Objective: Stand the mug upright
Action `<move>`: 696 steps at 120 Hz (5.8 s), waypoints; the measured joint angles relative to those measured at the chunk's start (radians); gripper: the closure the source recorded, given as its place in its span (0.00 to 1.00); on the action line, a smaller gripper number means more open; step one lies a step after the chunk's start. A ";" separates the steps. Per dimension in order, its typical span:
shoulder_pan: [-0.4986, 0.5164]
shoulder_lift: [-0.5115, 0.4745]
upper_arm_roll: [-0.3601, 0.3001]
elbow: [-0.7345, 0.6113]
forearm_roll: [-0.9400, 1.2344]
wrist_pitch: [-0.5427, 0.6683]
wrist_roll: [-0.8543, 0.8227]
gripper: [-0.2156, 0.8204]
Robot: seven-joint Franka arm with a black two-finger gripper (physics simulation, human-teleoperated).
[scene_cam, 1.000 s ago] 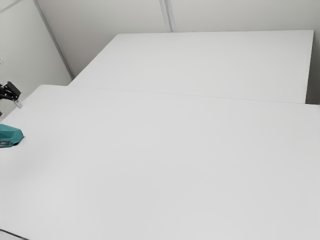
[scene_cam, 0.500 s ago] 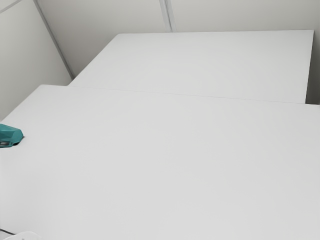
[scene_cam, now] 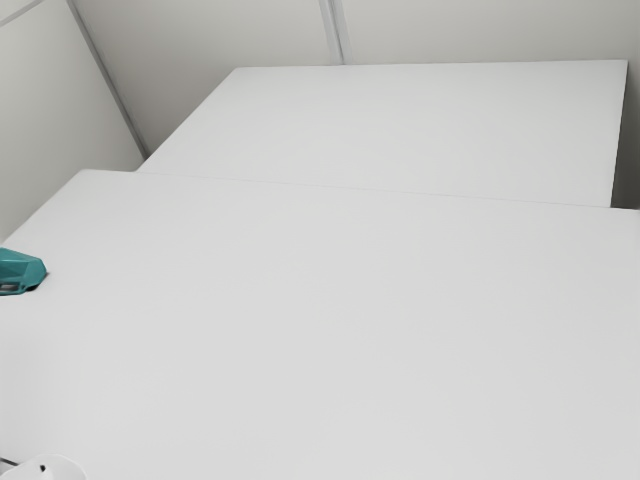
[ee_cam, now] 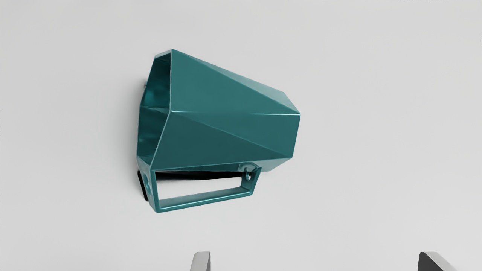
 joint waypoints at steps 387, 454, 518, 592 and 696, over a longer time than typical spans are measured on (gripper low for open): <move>-0.847 -0.848 -0.170 -0.941 0.768 0.575 -0.577 0.97; -1.054 -1.049 -0.198 -1.250 0.893 0.564 -1.419 0.97; -1.078 -1.019 -0.276 -1.318 0.884 0.570 -1.907 0.96; -1.078 -0.882 -0.277 -1.318 0.918 0.617 -2.138 0.96; -1.121 -0.963 -0.276 -1.197 0.934 0.537 -2.162 0.25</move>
